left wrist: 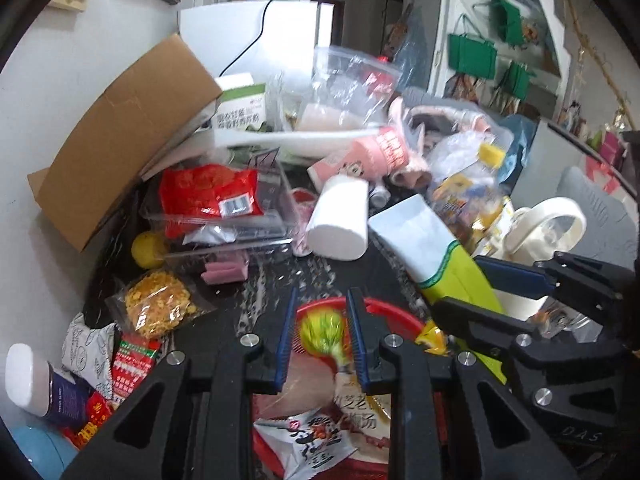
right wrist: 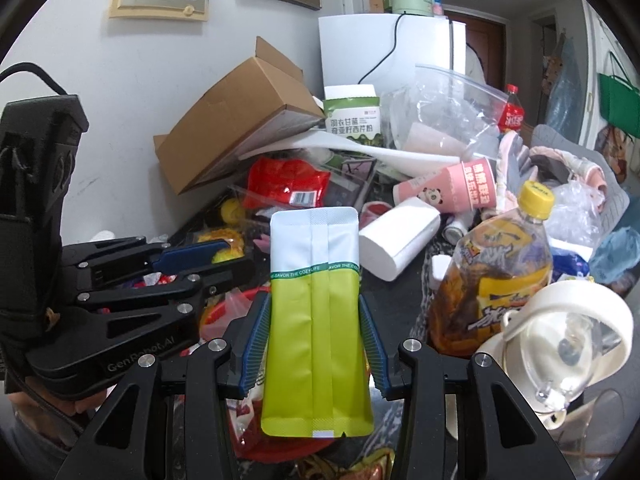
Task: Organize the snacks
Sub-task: 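Carry the pouch and lollipop toward the red basket with both grippers, then open both grippers to drop the pouch and lollipop into the basket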
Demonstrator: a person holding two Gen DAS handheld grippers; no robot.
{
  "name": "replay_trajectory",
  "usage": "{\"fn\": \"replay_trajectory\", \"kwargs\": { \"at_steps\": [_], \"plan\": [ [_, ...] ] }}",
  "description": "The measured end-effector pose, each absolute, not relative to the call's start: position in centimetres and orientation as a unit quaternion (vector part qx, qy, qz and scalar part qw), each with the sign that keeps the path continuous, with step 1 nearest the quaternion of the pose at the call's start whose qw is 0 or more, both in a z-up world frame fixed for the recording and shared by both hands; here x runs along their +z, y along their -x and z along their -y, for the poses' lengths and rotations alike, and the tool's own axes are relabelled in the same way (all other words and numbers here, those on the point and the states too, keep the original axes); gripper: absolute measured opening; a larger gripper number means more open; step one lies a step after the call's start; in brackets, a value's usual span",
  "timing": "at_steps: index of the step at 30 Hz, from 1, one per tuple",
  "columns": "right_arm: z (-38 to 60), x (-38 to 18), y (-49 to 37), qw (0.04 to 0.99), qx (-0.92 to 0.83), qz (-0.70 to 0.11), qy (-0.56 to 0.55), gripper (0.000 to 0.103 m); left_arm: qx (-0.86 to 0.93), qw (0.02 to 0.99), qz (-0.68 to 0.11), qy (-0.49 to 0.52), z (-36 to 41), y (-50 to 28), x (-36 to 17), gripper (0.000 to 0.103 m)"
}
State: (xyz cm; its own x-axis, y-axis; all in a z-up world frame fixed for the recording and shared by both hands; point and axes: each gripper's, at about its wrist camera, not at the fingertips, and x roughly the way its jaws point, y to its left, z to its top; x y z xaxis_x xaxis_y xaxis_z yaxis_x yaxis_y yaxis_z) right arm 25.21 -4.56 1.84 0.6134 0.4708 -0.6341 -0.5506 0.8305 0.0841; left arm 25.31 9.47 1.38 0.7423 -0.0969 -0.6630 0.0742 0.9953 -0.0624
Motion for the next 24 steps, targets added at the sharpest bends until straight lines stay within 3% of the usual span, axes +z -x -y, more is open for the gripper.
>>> {"fn": "replay_trajectory", "kwargs": {
  "at_steps": [1,5,22,24],
  "plan": [
    [4.5,1.6,-25.4,0.895,0.285,-0.339,0.060,0.043,-0.038,0.931,-0.363,0.015,-9.6,-25.5,1.2,0.025],
    [4.4,0.6,-25.9,0.888,0.287,-0.352,0.065,0.043,-0.024,0.925,-0.379,0.025,-10.3,-25.5,0.4,0.049],
    [1.7,-2.4,-26.5,0.862,0.306,-0.396,0.080,0.048,0.023,0.920,-0.389,0.028,-12.4,-25.3,0.3,0.049],
    [1.8,-2.4,-26.5,0.863,0.304,-0.397,0.076,0.055,0.025,0.921,-0.388,0.030,-12.4,-25.1,0.4,0.049]
  ]
}}
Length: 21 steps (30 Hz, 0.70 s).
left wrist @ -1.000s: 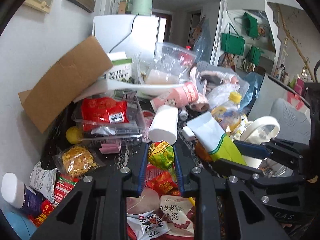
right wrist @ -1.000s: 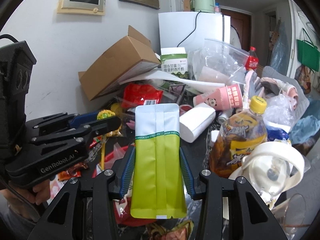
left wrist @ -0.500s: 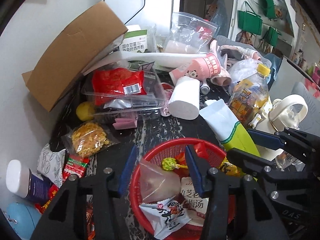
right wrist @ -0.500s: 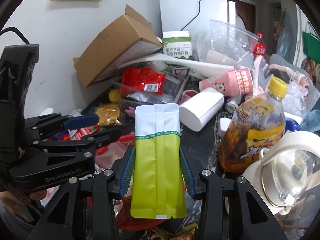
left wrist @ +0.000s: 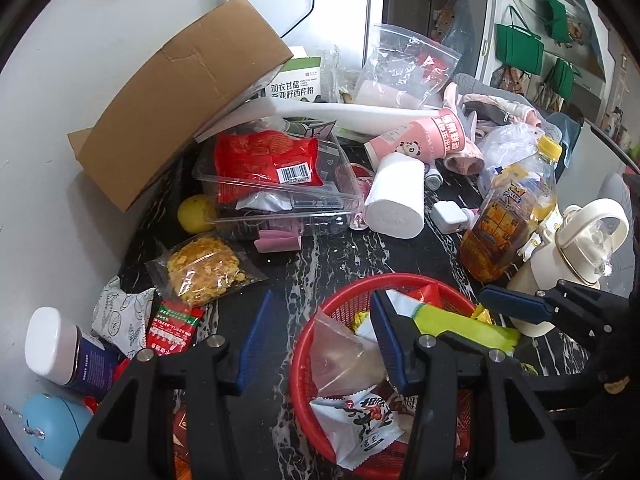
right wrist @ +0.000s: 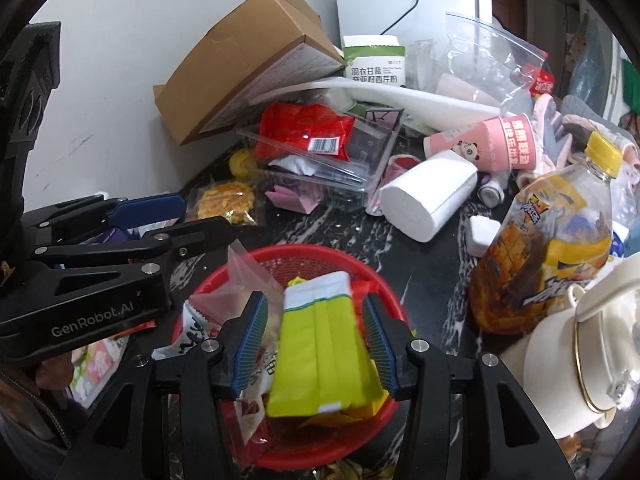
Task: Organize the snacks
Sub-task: 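Open both grippers to drop the pouch and lollipop into the basket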
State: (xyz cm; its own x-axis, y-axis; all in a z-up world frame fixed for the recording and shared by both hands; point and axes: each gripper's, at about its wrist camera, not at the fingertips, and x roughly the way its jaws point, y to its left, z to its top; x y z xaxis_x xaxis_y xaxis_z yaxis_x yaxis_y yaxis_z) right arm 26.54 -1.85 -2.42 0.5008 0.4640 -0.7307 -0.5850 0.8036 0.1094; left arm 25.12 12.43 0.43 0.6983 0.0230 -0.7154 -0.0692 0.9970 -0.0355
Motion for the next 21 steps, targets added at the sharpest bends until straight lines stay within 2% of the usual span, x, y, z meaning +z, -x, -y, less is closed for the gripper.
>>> {"fn": "replay_trajectory", "kwargs": {
  "at_steps": [2,10,21],
  "plan": [
    [2.1,-2.3,-26.5,0.865,0.299,-0.397,0.074,0.058,0.025,0.921,-0.388,0.029,-12.4,-24.9,0.5,0.049],
    [2.8,-1.0,-25.4,0.870,0.296,-0.389,0.068,0.058,0.018,0.924,-0.382,0.018,-11.2,-23.5,1.6,0.049],
    [5.7,3.5,-22.0,0.894,0.270,-0.351,0.069,0.058,-0.005,0.939,-0.343,0.000,-8.6,-19.9,5.9,0.049]
  ]
}}
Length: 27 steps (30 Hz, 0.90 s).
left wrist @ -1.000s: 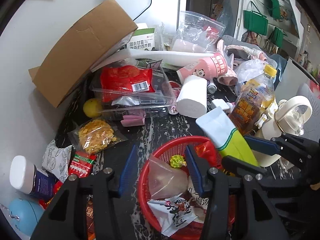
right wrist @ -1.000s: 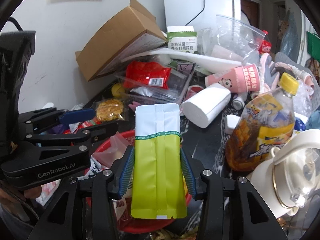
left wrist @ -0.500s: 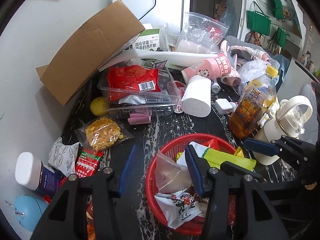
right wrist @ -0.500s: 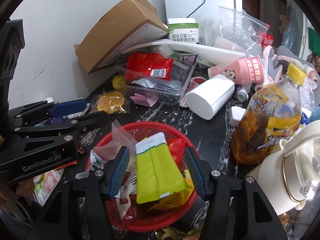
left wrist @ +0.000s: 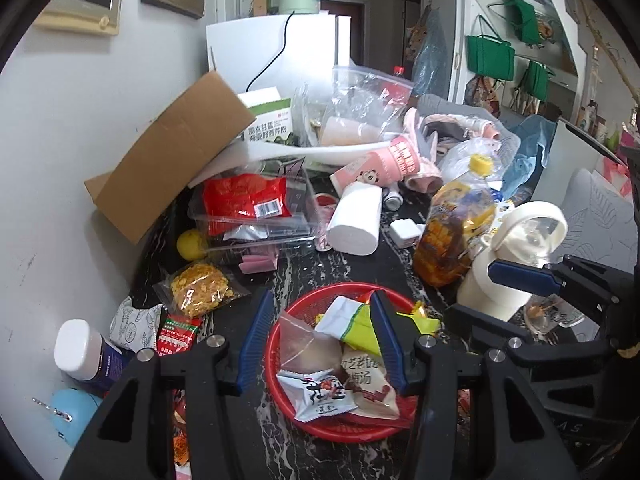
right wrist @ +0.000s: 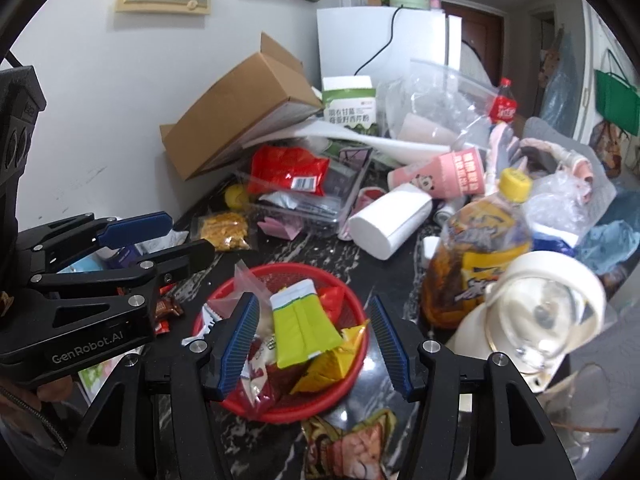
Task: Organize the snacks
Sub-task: 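Open both grippers to drop the pouch and lollipop into the basket, then move the left gripper to the peanut snack bag while the right approaches the seaweed cracker packet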
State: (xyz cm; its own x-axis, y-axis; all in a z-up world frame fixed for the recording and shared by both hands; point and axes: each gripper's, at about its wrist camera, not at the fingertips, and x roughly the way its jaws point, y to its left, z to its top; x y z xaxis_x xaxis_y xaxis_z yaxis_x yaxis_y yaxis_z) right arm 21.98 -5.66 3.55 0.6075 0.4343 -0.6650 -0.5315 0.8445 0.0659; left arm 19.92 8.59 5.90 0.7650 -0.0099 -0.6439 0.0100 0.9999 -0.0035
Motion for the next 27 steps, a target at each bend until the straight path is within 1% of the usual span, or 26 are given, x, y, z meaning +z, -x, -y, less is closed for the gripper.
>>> {"fn": "replay_trajectory", "kwargs": {
  "at_steps": [6,14,27],
  "plan": [
    [7.7,6.0,-19.5,0.908,0.254,-0.327,0.071,0.058,-0.026,0.945,-0.327,-0.013,-6.3,-17.6,8.0,0.049],
    [10.8,8.1,-15.7,0.920,0.234,-0.306,0.068,0.058,-0.060,0.947,-0.314,-0.028,-3.3,-14.7,9.2,0.049],
    [14.9,7.1,-9.9,0.927,0.199,-0.310,0.064,0.058,-0.111,0.940,-0.318,-0.046,1.2,-10.3,8.0,0.049]
  ]
}}
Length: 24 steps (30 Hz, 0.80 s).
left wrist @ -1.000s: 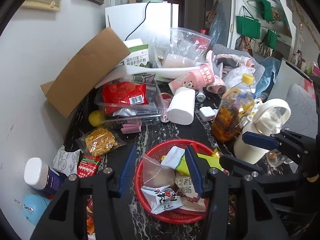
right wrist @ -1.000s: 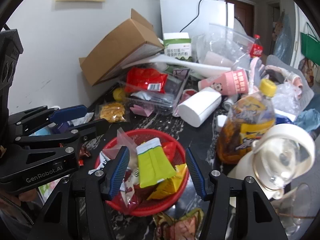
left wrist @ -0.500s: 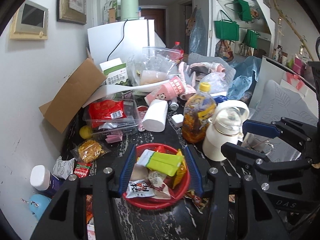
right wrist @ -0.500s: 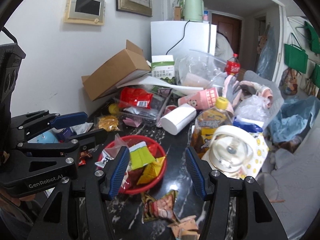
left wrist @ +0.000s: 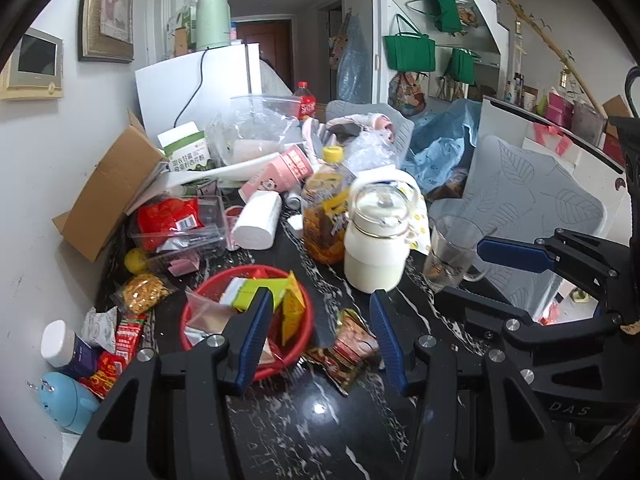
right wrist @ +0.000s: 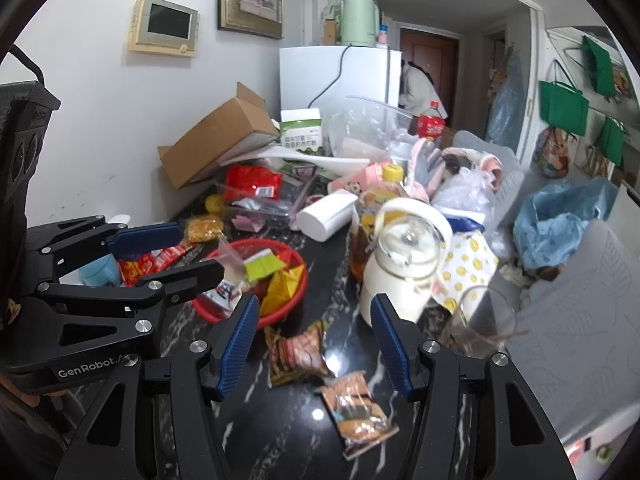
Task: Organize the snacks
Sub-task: 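Move the left gripper to the peanut snack bag while the right approaches the seaweed cracker packet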
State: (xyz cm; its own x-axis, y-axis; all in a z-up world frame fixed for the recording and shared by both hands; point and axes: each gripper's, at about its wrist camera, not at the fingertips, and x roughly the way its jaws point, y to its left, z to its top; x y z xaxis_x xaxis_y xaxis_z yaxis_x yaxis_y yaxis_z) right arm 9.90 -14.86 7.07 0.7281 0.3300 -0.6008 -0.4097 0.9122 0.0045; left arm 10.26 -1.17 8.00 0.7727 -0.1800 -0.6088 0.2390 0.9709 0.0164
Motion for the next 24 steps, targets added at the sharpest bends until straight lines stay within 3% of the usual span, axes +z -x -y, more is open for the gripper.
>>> {"fn": "replay_trajectory", "kwargs": {
  "at_steps": [24],
  "plan": [
    [18.2,-1.4,-3.8,0.903,0.172,-0.393,0.025,0.061,-0.167,0.902,-0.397,-0.031,3.7,-6.5,-0.6,0.049]
  ]
}}
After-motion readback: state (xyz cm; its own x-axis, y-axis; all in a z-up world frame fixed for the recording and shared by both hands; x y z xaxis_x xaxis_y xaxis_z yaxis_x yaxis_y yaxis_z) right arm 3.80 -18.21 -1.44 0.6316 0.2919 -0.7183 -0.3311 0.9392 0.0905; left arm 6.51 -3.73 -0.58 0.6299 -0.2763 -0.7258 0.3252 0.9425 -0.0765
